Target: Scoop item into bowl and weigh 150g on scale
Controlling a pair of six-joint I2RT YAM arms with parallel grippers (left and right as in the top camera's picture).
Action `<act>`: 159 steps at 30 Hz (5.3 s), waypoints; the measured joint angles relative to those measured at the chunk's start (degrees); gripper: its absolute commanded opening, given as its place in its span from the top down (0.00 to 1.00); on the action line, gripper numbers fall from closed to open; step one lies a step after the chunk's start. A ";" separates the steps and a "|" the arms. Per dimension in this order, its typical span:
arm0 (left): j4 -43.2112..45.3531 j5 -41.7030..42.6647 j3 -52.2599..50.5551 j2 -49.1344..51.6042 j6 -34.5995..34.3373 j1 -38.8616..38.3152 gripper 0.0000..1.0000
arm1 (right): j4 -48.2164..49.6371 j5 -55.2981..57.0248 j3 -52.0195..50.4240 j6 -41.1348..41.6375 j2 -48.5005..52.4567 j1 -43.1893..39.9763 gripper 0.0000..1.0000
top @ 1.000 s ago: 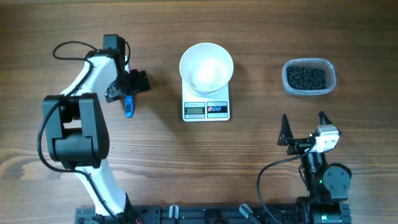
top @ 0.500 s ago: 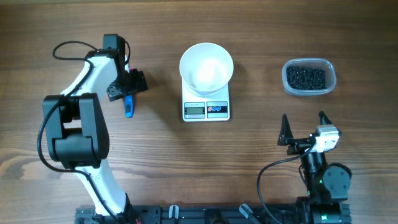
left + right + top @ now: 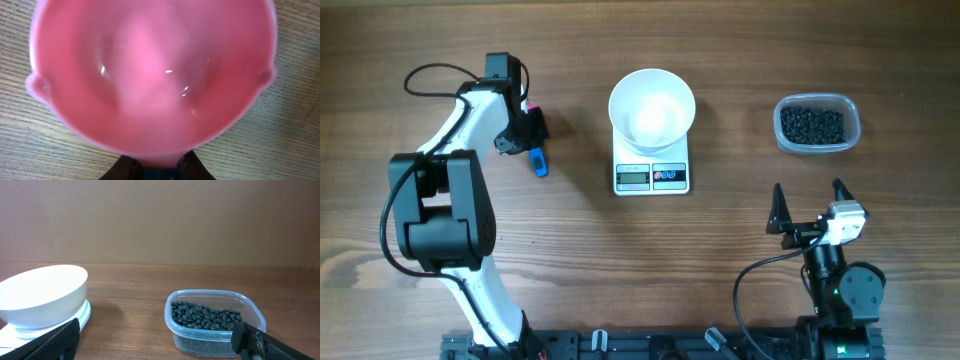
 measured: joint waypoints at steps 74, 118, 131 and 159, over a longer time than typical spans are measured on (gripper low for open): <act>0.74 -0.02 0.00 0.00 -0.04 0.00 0.74 | 0.00 -0.02 0.00 0.00 0.00 0.00 0.00; 1.46 -5.86 0.00 0.00 -0.04 -3.28 0.73 | 0.00 0.00 0.00 0.00 0.00 0.00 0.00; 1.62 -7.15 0.00 0.00 -0.04 -4.48 0.80 | 0.00 0.00 0.00 0.00 0.00 0.00 0.00; 0.59 21.00 0.39 -15.96 -1.53 3.37 0.86 | 0.00 0.00 0.00 0.00 0.00 0.00 0.00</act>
